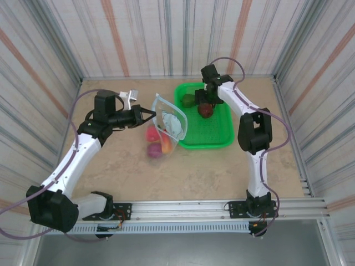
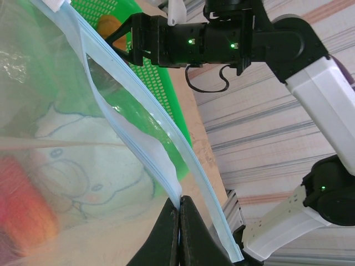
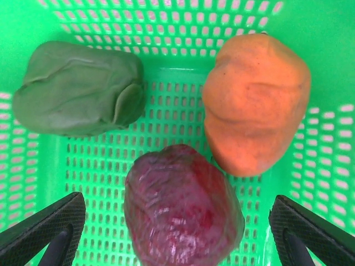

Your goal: Place the food in the zip-top bag and seal the zipper

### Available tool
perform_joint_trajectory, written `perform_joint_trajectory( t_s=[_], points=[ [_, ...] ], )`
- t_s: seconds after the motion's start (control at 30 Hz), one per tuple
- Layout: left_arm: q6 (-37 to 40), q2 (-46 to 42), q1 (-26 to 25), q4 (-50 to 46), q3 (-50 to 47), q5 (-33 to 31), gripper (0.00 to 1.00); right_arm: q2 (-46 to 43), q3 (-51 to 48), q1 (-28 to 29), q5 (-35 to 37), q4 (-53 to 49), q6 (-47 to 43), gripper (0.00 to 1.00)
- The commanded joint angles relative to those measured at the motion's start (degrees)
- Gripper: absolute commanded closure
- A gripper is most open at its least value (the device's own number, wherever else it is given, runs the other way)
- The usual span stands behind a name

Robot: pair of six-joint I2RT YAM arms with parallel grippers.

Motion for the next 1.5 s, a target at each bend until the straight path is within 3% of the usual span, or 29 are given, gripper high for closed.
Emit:
perform_joint_trajectory(
  t_s=[0.0, 0.37, 0.57, 0.83, 1.03, 1.47],
  points=[
    [-1.23, 0.39, 0.69, 3.04, -1.05, 2.39, 1.0, 3.98, 2.44, -0.1, -2.87, -4.98, -1.38, 0.12],
    [-2.23, 0.68, 1.36, 4.36, -1.82, 2.92, 1.0, 8.23, 3.37, -0.72, -4.25, -3.59, 0.59, 0.17],
    [-2.52, 0.77, 1.98, 4.83, -2.11, 3.08, 1.0, 6.68, 2.5, -0.87, -5.67, -3.71, 1.59, 0.32],
    [-4.71, 1.22, 4.12, 8.01, -3.35, 4.59, 1.0, -8.29, -9.24, -0.63, -9.89, 2.07, 4.91, 0.35],
    [-3.07, 1.39, 2.15, 5.99, -1.71, 4.61, 1.0, -21.41, -15.97, 0.2, -14.1, 4.82, 6.98, 0.35],
    [0.87, 2.48, -2.42, -2.43, 3.9, 1.81, 1.0, -40.82, -21.26, 10.87, -20.56, 10.63, 10.23, 0.37]
  ],
)
